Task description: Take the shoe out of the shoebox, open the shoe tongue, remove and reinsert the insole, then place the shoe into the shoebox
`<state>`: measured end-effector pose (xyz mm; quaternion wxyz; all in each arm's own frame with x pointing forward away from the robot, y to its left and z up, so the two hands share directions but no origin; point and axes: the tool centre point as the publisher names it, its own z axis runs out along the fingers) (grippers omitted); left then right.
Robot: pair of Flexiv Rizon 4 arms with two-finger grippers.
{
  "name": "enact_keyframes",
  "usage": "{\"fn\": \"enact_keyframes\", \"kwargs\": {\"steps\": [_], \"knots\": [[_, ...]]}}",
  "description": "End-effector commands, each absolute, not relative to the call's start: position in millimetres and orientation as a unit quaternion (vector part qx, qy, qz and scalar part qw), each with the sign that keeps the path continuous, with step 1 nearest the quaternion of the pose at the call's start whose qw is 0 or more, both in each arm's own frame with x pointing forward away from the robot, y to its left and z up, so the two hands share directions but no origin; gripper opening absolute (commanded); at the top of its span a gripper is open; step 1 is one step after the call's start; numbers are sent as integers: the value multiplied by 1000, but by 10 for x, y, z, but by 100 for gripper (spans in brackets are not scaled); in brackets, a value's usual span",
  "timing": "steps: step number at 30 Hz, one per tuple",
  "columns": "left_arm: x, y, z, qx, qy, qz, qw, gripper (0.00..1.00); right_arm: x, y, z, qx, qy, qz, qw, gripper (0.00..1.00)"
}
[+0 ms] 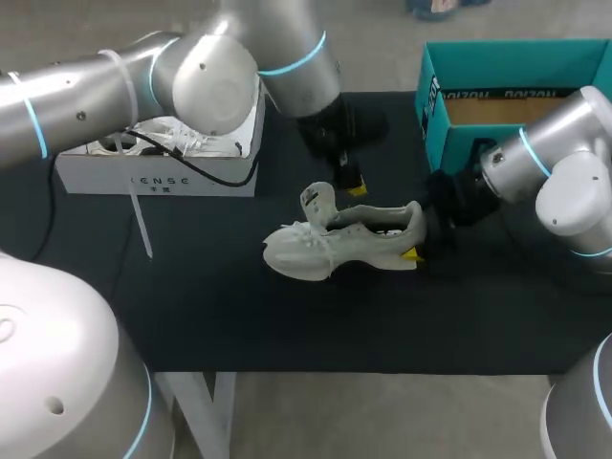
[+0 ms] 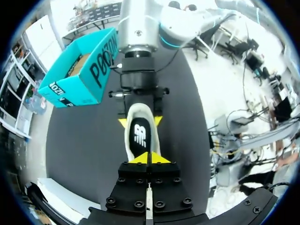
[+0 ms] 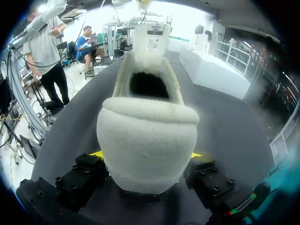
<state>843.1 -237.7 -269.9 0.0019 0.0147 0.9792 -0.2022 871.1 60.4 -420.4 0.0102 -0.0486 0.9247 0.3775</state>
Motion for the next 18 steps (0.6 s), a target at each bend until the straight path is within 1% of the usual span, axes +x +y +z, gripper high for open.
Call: {"fn": "enact_keyframes", "kwargs": {"steps": [1,5,9,18], "knots": [[8414,-2445,-2837,67,972,-223,22,0,8719,609,-4207,-49,925,377,10,0],[8458,-2548,-2999,86,970,-225,35,0,8719,609,-4207,-49,925,377,10,0],[8517,-2637,-3181,89,974,-209,18,0,8719,609,-4207,-49,925,377,10,0],[8642,-2786,-3453,94,975,-199,27,0,8719,609,-4207,-49,925,377,10,0]]}}
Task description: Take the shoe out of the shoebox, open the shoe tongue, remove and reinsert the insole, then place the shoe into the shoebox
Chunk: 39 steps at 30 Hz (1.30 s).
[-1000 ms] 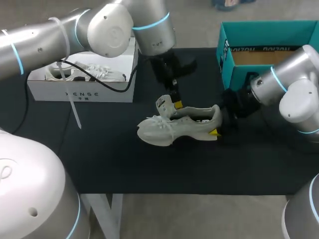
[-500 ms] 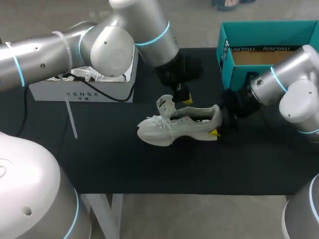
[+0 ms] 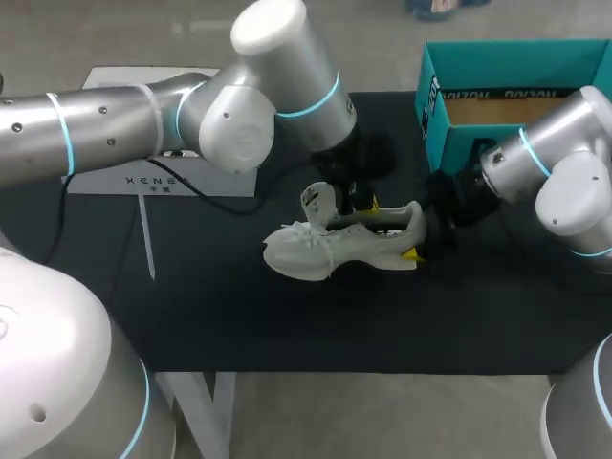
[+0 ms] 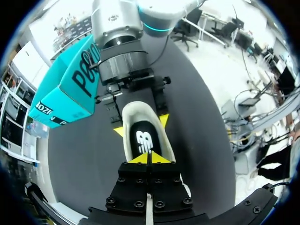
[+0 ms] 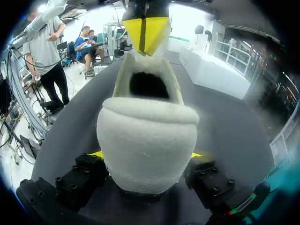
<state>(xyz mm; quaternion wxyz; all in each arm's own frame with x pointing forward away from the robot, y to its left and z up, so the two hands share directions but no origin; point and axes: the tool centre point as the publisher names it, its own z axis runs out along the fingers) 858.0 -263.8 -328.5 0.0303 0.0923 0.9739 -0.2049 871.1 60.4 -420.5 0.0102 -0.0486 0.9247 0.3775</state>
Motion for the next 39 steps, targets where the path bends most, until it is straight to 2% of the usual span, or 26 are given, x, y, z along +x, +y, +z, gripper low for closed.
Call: {"fn": "enact_keyframes", "kwargs": {"steps": [1,16,30,39], "knots": [[8643,-2800,-3498,94,975,-198,27,0,8719,609,-4207,-49,925,377,10,0],[8477,-2776,-3806,103,980,-172,1,0,8719,609,-4207,-49,925,377,10,0],[8311,-2495,-3951,97,985,-125,-63,0,8719,609,-4207,-49,925,377,10,0],[8215,-2445,-4103,108,986,-114,-57,0,8719,609,-4207,-49,925,377,10,0]]}}
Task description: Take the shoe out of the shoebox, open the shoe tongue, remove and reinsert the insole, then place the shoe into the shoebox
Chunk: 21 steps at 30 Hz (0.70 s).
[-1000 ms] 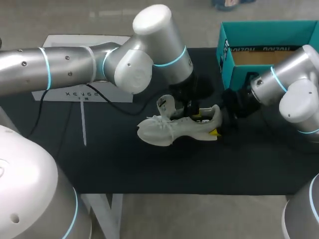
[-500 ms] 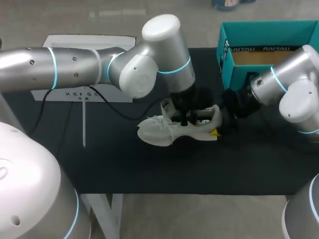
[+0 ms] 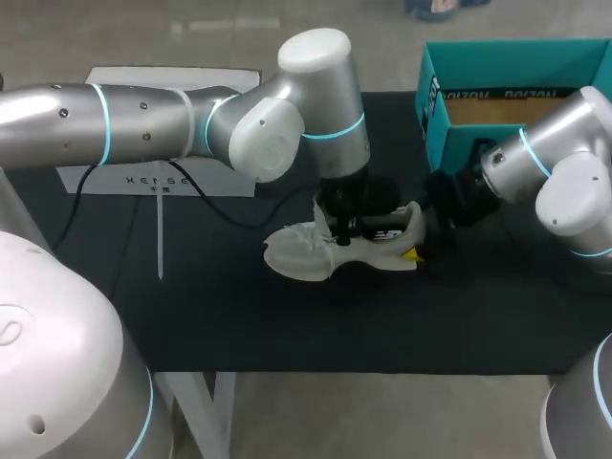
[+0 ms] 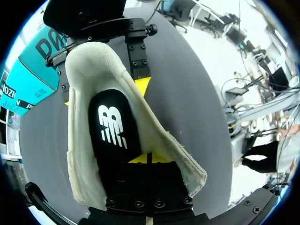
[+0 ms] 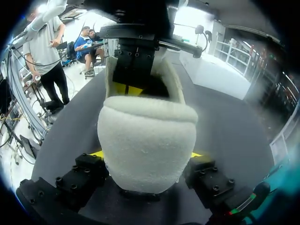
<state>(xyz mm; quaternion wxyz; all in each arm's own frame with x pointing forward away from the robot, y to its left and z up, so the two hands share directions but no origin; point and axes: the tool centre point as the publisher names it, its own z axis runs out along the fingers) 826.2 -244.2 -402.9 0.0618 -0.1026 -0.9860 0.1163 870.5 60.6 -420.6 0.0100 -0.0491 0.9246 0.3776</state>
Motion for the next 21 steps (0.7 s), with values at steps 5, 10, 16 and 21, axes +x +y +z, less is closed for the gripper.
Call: {"fn": "enact_keyframes", "kwargs": {"steps": [5,10,16,21], "knots": [[8231,-2428,-4174,-113,-987,108,41,39,8719,609,-4207,-49,925,377,10,0],[8308,-2407,-4223,-104,-988,118,-1,66,8719,609,-4207,-49,925,377,10,0],[8398,-2370,-4275,-96,-987,122,-43,49,8719,609,-4207,-49,925,377,10,0],[8505,-2356,-4347,-76,-989,115,-47,49,8719,609,-4207,-49,925,377,10,0]]}}
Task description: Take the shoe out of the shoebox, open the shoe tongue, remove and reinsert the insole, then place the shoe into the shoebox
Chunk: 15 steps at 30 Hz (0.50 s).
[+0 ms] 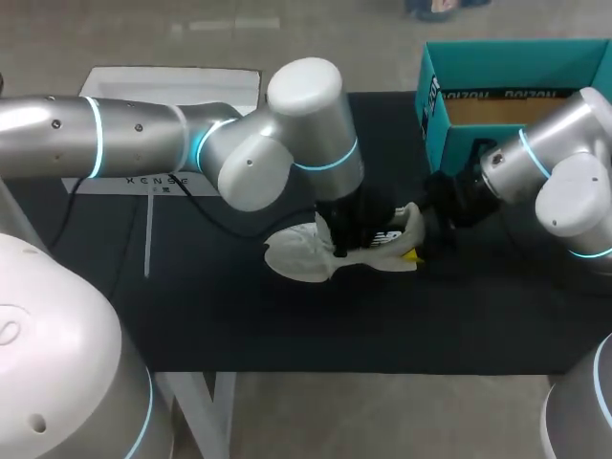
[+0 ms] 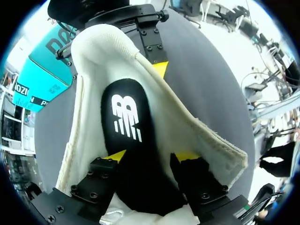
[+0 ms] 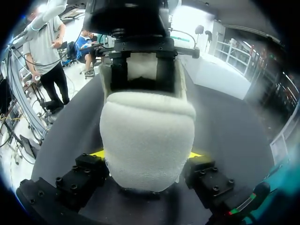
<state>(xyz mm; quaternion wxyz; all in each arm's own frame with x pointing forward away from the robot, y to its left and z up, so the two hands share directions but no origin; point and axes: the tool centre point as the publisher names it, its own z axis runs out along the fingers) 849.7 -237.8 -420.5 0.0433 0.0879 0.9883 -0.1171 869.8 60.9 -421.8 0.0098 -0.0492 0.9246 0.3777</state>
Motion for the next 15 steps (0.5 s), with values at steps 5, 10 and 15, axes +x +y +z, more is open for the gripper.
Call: {"fn": "enact_keyframes", "kwargs": {"steps": [5,10,15], "knots": [[8598,-2343,-4391,74,991,-104,51,42,8719,609,-4207,-49,925,377,10,0],[8673,-2342,-4429,63,991,-105,62,32,8719,609,-4207,-49,925,377,10,0],[8717,-2325,-4439,51,989,-107,85,20,8719,609,-4207,-49,925,377,10,0]]}}
